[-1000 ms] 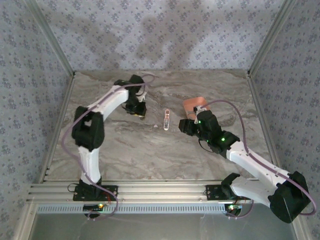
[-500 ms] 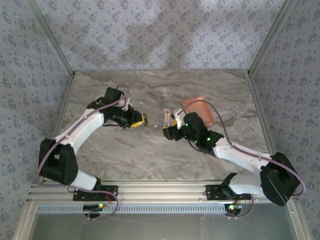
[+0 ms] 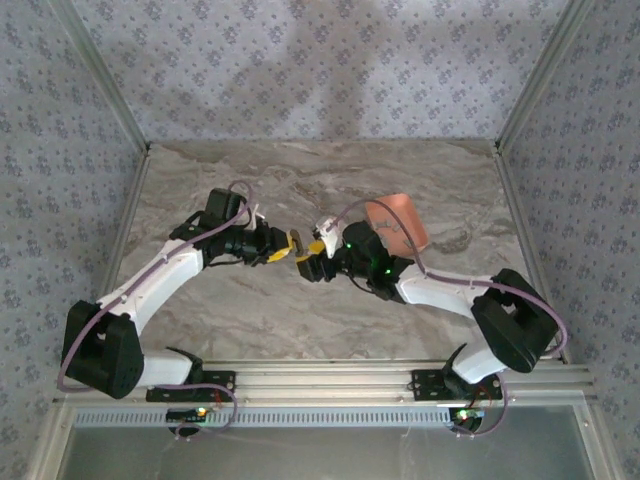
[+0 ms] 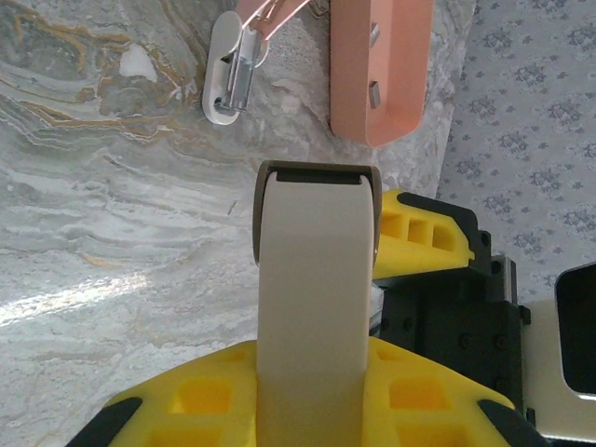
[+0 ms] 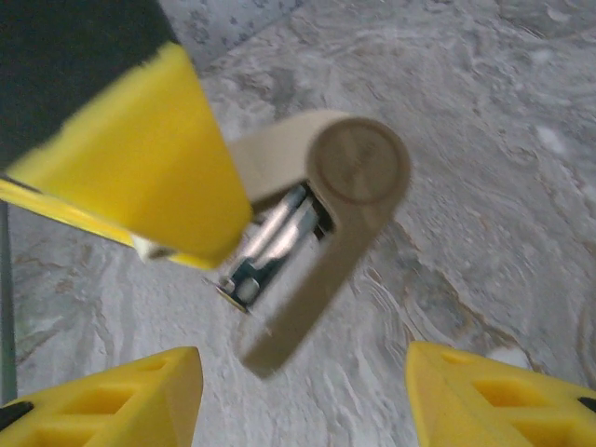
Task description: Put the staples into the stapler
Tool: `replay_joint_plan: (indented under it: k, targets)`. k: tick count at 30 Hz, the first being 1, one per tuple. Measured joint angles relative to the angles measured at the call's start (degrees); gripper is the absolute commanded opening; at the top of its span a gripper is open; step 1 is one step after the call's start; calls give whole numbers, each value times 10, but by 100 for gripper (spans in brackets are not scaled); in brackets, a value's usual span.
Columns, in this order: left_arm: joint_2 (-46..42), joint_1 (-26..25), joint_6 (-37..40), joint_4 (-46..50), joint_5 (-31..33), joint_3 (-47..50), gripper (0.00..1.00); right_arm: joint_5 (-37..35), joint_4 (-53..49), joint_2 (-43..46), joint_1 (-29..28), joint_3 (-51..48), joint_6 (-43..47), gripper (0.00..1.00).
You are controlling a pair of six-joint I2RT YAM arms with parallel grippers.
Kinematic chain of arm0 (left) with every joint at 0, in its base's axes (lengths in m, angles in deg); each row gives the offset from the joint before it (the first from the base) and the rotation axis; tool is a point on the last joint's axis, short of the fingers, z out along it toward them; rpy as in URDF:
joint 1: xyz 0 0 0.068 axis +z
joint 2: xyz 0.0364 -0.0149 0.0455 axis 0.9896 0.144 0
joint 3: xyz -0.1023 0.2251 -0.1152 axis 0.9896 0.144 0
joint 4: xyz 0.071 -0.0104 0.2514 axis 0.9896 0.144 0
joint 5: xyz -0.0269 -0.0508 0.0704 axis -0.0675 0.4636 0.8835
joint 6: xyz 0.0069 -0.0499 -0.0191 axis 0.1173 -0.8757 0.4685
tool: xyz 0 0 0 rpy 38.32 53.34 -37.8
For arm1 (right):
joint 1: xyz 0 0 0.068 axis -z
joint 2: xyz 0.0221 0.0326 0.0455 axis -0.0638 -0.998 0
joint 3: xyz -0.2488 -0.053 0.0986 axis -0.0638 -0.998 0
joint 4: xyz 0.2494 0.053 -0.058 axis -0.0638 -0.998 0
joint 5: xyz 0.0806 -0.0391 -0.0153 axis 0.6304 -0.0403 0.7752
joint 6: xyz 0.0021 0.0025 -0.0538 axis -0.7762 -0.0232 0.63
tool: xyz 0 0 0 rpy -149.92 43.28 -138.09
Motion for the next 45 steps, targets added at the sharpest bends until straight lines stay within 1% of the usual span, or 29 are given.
replay_joint_plan:
  k: [3, 5, 7, 11, 16, 18, 21, 24, 27, 30, 33, 35, 40, 45]
  targets:
    - [1, 0, -7, -10, -3, 0, 20, 9, 17, -8, 0, 3, -7, 58]
    - [5, -1, -9, -19, -9, 0, 20, 7, 21, -10, 0, 3, -14, 50]
    - [9, -3, -11, -25, -14, 0, 20, -9, 22, -11, 2, 3, -26, 46]
    - [12, -3, -12, -42, -16, 0, 20, -30, 17, -11, 27, 0, -70, 42]
    - [12, -11, -15, -47, -30, 2, 20, -62, 39, -14, 89, -25, -124, 42]
    - [12, -16, -16, -47, -36, 3, 20, -72, 45, -15, 105, -27, -135, 42]
    - [12, -21, -19, -47, -44, 7, 20, -77, 55, -15, 110, -27, -137, 45]
    - [12, -22, -24, -46, -45, 10, 20, -73, 57, -14, 110, -27, -125, 50]
    - [12, -22, -28, -49, -45, 10, 20, -62, 34, 3, 109, -27, -86, 56]
    - [13, -22, -25, -47, -45, 10, 20, -50, -12, 46, 106, -28, -24, 61]
    - [21, -22, -12, -39, -49, 9, 20, -29, -70, 95, 106, -26, 52, 61]
    - [26, -22, -3, -31, -51, 9, 20, -12, -112, 112, 108, -16, 105, 61]
    - [36, -22, 48, -9, -66, 1, 20, 32, -222, 103, 109, 43, 233, 61]
    - [37, -22, 101, 4, -89, -6, 20, 75, -300, 53, 104, 121, 328, 61]
